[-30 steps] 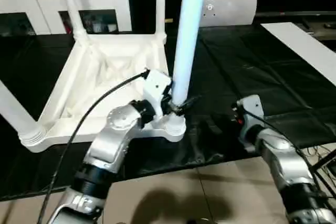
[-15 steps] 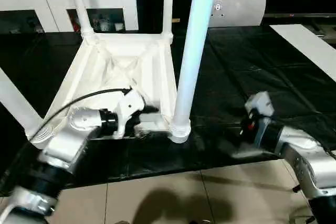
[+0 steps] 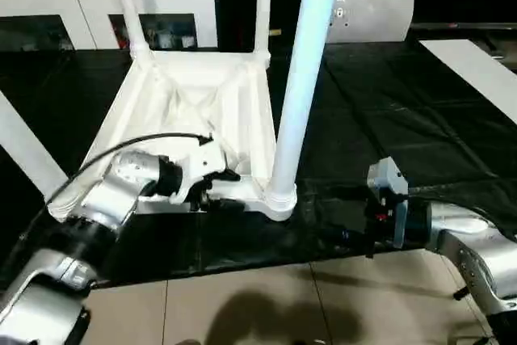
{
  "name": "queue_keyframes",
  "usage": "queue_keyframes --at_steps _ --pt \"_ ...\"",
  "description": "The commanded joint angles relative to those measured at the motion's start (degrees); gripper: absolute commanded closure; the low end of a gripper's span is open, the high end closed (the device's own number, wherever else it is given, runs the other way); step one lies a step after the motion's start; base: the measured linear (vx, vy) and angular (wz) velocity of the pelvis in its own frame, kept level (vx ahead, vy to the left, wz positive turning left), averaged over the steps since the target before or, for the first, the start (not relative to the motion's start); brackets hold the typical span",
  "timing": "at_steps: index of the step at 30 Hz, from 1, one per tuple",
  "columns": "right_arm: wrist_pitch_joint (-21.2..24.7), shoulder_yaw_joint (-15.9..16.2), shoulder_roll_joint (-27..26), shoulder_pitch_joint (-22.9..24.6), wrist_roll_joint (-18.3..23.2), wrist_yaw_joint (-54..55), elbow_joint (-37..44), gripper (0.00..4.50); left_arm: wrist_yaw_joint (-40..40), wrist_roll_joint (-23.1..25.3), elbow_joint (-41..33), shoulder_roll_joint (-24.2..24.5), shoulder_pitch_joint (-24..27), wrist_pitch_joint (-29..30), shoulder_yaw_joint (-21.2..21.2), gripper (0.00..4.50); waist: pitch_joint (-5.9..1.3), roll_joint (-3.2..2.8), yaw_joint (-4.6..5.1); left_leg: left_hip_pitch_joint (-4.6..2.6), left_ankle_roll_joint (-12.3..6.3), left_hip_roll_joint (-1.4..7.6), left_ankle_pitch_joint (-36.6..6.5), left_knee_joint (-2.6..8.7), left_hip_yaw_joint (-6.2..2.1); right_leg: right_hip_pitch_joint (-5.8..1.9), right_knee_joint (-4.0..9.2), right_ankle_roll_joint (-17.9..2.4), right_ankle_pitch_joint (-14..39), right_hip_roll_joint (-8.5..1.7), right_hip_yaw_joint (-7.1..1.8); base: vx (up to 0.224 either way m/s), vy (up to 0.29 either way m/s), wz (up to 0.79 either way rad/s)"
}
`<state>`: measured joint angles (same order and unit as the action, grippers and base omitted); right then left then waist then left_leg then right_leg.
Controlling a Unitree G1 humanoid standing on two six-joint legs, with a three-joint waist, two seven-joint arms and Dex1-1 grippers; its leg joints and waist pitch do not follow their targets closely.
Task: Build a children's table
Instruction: Rotate table base, then rotate leg to tighten
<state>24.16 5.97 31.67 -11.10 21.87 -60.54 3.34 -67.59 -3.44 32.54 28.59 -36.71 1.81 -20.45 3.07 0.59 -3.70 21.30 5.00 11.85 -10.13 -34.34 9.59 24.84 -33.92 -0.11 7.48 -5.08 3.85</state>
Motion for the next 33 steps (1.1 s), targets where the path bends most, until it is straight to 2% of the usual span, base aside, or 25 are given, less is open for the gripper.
queue_keyframes --at_steps 1,3,4,7,8,9,19,22,24,27,29,33 --pt "-0.4 0.0 0.7 0.4 -0.4 -0.3 0.6 0.00 -1.1 0.4 2.3 -0.4 -1.3 -1.2 0.4 1.80 -4.14 0.06 -0.41 -0.16 -1.27 0.29 -16.3 4.15 0.14 -3.54 4.73 -6.3 25.7 -2.10 -1.45 0.000 0.000 0.00" --pt "-0.4 0.1 0.8 0.5 -0.4 -0.1 0.8 0.00 -1.5 0.8 3.9 -0.6 -2.0 -2.0 0.2 2.05 -4.15 0.11 -0.42 -0.17 -1.38 0.27 -16.3 4.15 0.16 -3.58 4.68 -6.6 25.2 -2.09 -1.42 0.000 0.000 0.00" --pt "-0.4 0.1 0.8 0.6 -0.5 -0.1 0.8 0.00 -2.0 1.2 5.2 -0.6 -2.5 -2.5 0.0 2.15 -4.12 -0.14 -0.43 -0.18 -1.36 0.28 -16.4 4.19 0.12 -3.59 4.66 -6.7 25.1 -2.07 -1.40 0.000 0.000 0.00" --pt "-0.9 0.1 0.9 0.7 -0.6 0.0 0.6 0.00 -2.9 1.4 7.7 -0.9 -3.4 -3.4 -0.2 2.25 -3.99 0.03 -0.47 -0.34 -1.23 0.17 -17.6 4.13 0.14 -3.50 5.07 -6.1 27.7 -2.14 -1.28 0.000 0.000 0.00" --pt "-0.9 0.1 0.8 0.7 -0.6 0.1 0.5 0.00 -3.1 1.5 8.2 -0.8 -3.5 -3.5 -0.2 2.50 -3.97 0.04 -0.48 -0.33 -1.16 0.22 -17.7 4.19 0.08 -3.55 5.04 -6.0 28.0 -2.15 -1.26 0.000 0.000 0.00" --pt "-1.0 0.2 0.8 0.7 -0.7 0.1 0.5 0.00 -3.2 1.5 8.4 -0.9 -3.6 -3.7 -0.2 2.50 -3.99 0.00 -0.46 -0.35 -1.10 0.27 -17.8 4.21 0.07 -3.51 5.06 -6.0 28.0 -2.18 -1.29 0.000 0.000 0.00" --pt "-1.0 0.7 0.5 1.0 -0.1 -0.7 0.8 0.00 -5.3 2.2 12.6 -1.4 -4.7 -5.9 0.4 3.20 -4.02 -0.15 -1.23 -0.49 -1.04 0.49 -17.3 4.29 0.10 -3.56 4.75 -7.3 25.7 -2.28 -1.44 0.000 0.000 0.00" --pt "-1.0 0.8 0.4 1.0 0.1 -0.8 0.9 0.00 -5.7 2.4 13.7 -1.5 -5.0 -6.4 0.4 3.37 -4.02 -0.02 -1.51 -0.58 -0.91 0.44 -17.6 4.30 0.14 -3.55 4.80 -7.1 25.9 -2.27 -1.43 0.000 0.000 0.00" --pt "-1.0 0.8 0.4 1.0 0.1 -0.9 1.0 0.00 -6.0 2.5 14.4 -1.7 -5.3 -6.7 0.4 3.63 -4.03 -0.07 -1.57 -0.56 -0.83 0.48 -17.7 4.33 0.10 -3.59 4.79 -7.1 25.8 -2.32 -1.46 0.000 0.000 0.00" --pt "-0.9 0.9 0.4 1.0 0.2 -0.9 1.0 0.00 -6.2 2.6 15.1 -2.1 -5.5 -7.0 0.4 3.74 -4.01 -0.02 -1.66 -0.54 -0.87 0.46 -17.7 4.32 0.13 -3.58 4.78 -7.2 25.7 -2.32 -1.45 0.000 0.000 0.00" --pt "-0.9 0.9 0.5 1.0 0.3 -1.0 1.0 0.00 -6.4 2.6 15.4 -2.3 -5.7 -7.1 0.4 4.07 -4.00 -0.05 -1.69 -0.55 -0.85 0.51 -17.8 4.36 0.09 -3.62 4.77 -7.3 25.7 -2.40 -1.45 0.000 0.000 0.00" --pt "-0.9 1.1 0.7 1.0 0.4 -1.2 1.0 0.00 -7.0 2.3 16.1 -3.0 -6.0 -7.0 0.7 4.25 -4.11 0.01 -1.72 -0.49 -0.93 0.53 -17.0 4.35 0.09 -3.74 4.61 -7.6 24.7 -2.43 -1.52 0.000 0.000 0.00"
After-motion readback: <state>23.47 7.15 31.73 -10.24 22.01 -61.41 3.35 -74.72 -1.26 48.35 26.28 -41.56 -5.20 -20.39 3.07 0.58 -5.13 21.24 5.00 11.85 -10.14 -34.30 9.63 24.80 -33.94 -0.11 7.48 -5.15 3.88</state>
